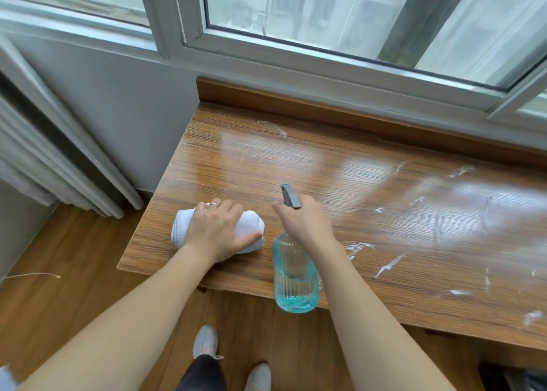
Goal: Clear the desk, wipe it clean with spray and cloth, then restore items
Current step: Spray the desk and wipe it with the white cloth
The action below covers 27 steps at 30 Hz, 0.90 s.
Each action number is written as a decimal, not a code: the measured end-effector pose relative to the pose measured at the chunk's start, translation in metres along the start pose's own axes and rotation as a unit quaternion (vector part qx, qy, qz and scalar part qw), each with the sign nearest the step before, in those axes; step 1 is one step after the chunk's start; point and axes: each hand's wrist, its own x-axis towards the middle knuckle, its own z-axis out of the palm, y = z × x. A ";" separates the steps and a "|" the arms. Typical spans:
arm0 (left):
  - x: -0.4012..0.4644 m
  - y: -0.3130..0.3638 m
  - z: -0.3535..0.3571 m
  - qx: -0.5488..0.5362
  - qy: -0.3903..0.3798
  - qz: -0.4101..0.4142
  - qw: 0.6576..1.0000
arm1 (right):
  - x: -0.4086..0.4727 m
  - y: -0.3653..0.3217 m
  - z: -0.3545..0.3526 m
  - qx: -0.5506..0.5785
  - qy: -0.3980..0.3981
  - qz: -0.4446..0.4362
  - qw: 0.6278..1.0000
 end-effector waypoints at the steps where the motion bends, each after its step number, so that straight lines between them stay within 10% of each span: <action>1: 0.004 -0.002 0.001 0.002 -0.003 0.005 1.000 | 0.004 -0.001 0.000 -0.001 -0.003 0.000 1.000; 27: 0.064 -0.029 0.015 -0.048 0.035 0.046 0.997 | 0.095 -0.043 -0.001 -0.034 -0.051 0.005 0.998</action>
